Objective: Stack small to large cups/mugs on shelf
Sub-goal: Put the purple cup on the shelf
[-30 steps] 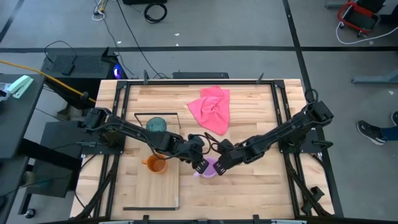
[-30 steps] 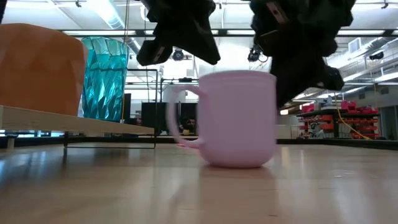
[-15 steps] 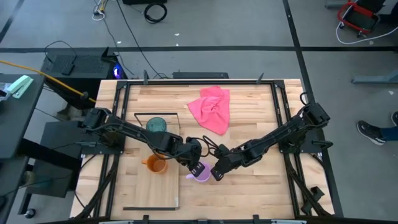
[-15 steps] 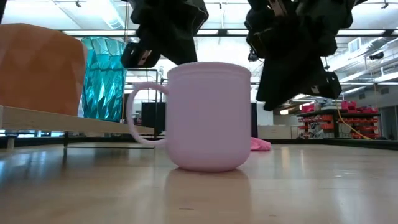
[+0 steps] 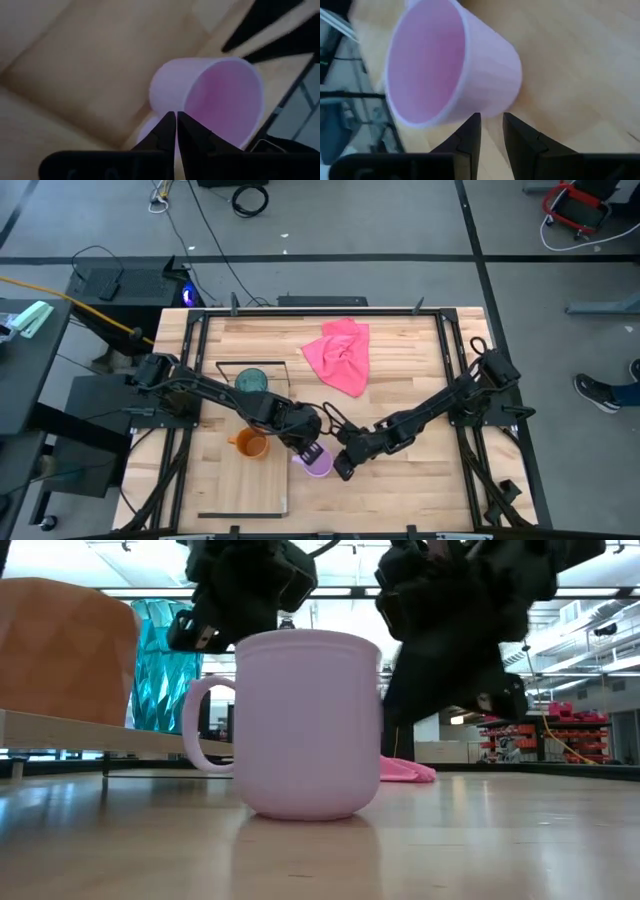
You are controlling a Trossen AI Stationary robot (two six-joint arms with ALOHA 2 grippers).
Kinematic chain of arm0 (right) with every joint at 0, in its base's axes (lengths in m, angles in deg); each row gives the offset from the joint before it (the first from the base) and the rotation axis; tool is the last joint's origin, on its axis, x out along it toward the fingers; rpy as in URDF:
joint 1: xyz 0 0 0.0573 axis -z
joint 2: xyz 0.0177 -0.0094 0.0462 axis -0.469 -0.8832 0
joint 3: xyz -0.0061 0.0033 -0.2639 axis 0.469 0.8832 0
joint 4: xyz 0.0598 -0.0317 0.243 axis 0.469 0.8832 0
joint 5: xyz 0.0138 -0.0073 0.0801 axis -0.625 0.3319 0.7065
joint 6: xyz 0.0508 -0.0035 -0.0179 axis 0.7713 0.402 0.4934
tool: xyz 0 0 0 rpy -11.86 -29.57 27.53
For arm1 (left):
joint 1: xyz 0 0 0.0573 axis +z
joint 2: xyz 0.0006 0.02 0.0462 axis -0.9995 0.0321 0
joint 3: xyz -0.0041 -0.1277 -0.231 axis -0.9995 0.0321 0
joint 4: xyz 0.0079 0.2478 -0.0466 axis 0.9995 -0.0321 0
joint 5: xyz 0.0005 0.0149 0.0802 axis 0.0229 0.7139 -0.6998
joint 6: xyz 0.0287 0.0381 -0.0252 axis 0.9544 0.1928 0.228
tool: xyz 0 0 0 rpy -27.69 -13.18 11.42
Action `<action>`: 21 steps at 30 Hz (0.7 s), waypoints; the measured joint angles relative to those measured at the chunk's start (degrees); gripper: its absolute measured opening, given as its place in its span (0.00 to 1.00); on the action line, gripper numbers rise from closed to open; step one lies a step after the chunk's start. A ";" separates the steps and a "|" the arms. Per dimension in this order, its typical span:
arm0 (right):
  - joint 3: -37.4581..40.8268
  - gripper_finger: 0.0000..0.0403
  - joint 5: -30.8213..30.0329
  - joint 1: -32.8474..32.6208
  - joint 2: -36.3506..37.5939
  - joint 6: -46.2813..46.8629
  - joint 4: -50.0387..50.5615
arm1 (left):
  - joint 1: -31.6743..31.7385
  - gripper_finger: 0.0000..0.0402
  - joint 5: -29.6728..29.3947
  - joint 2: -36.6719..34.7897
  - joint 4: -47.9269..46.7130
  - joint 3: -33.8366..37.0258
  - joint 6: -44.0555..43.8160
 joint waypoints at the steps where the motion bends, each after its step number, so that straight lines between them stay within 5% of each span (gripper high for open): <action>1: -0.02 0.22 0.00 0.20 -0.15 -0.14 -1.17 | 0.00 0.06 0.00 0.00 -0.86 0.00 0.01; 21: -0.04 0.22 -0.37 -4.88 1.59 0.71 0.61 | 0.02 0.17 4.02 0.00 -0.30 -0.24 5.33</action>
